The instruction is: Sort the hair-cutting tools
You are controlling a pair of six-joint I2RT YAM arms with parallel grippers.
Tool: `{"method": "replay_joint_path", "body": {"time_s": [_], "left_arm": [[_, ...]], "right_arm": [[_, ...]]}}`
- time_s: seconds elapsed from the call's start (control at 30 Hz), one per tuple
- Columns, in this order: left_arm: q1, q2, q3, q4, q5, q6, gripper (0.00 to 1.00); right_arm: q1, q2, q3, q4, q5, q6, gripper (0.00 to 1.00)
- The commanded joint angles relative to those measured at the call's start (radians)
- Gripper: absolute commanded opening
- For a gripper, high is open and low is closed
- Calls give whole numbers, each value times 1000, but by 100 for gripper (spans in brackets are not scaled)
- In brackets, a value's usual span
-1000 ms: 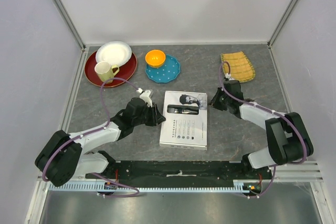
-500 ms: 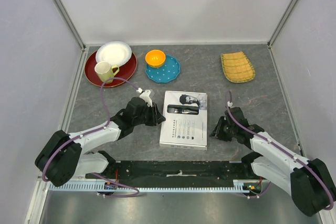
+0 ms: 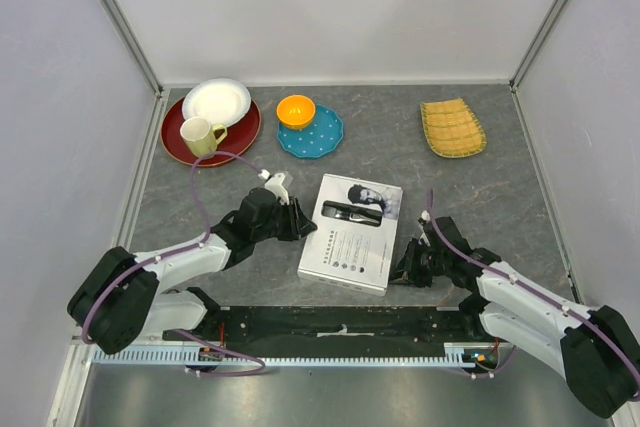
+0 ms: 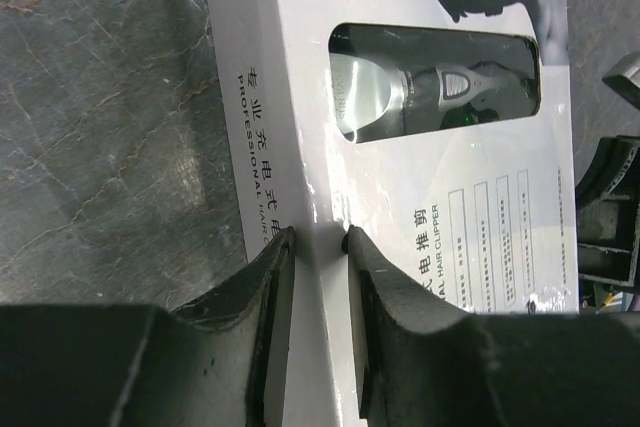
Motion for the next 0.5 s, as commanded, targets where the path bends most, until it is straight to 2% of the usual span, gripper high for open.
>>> {"method": "replay_joint_path", "body": {"time_s": [0.0, 0.13, 0.2, 0.27, 0.3, 0.33, 0.37, 0.4, 0.47], "left_arm": [[-39, 31, -55, -8, 52, -51, 33], [-52, 27, -76, 45, 72, -79, 32], [-57, 25, -82, 44, 69, -81, 32], [-57, -4, -70, -35, 14, -70, 32], [-59, -27, -61, -74, -15, -62, 32], [-57, -51, -49, -117, -85, -45, 33], [-59, -117, -20, -222, -127, -36, 36], [-57, -149, -4, -282, -167, -29, 38], [-57, -259, 40, -381, -303, -6, 47]], "right_arm": [[11, -66, -29, 270, -152, 162, 19], [9, -87, -40, 398, -157, 219, 20], [11, -86, -28, 396, -143, 207, 20], [9, -89, 40, 228, -83, 146, 21], [11, -93, 72, 156, -3, 77, 22], [9, -101, 134, 17, 53, 42, 25], [9, -122, 164, -47, 104, 16, 32], [9, -138, 190, -107, 220, -20, 36], [9, -185, 264, -253, 318, -41, 55]]}}
